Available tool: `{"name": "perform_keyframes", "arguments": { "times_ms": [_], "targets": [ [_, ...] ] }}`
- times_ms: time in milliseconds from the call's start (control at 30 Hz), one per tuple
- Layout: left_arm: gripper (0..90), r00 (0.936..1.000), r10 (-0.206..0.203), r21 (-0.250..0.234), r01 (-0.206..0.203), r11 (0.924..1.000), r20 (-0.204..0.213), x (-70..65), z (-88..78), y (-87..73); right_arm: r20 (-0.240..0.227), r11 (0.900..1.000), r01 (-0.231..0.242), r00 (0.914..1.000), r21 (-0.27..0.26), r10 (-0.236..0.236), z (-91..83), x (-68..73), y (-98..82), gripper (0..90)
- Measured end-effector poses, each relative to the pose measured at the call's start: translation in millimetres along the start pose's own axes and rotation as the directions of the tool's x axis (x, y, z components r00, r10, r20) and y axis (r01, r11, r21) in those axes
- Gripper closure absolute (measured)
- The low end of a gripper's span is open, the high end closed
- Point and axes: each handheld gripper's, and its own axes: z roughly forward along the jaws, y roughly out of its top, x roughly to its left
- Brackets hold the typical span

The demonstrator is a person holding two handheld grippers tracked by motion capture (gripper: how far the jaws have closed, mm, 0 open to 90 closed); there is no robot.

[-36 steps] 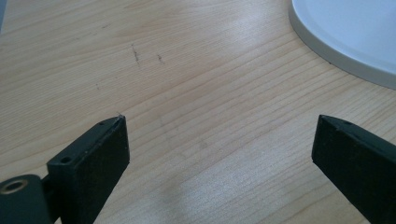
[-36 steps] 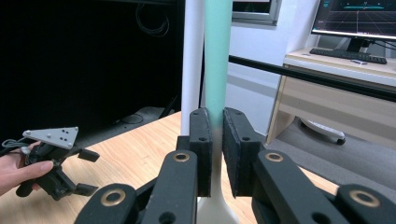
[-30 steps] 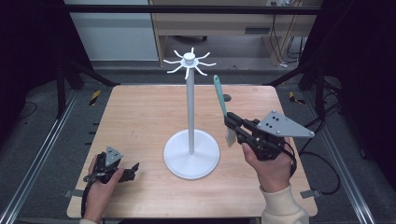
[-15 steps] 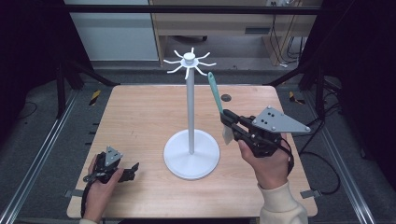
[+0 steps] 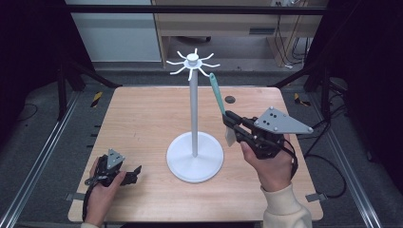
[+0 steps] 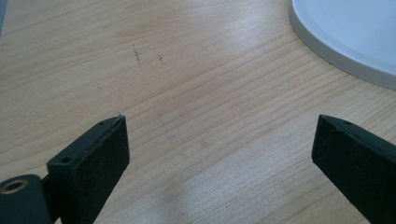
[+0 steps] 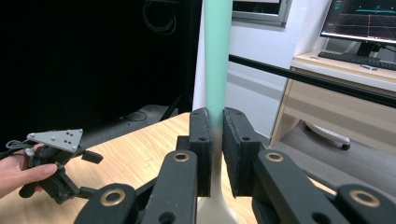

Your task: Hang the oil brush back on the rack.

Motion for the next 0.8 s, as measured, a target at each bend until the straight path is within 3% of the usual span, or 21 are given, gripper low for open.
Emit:
{"name": "perform_keyframes", "arguments": {
  "times_ms": [800],
  "targets": [
    [3.7,1.0000,0.003,0.001,-0.003,1.0000,0.002,-0.8,0.0,-0.1,-0.008,0.999,-0.018,0.9998,0.033,0.018,25.6,-1.0,0.2,82.4]
  ]
}}
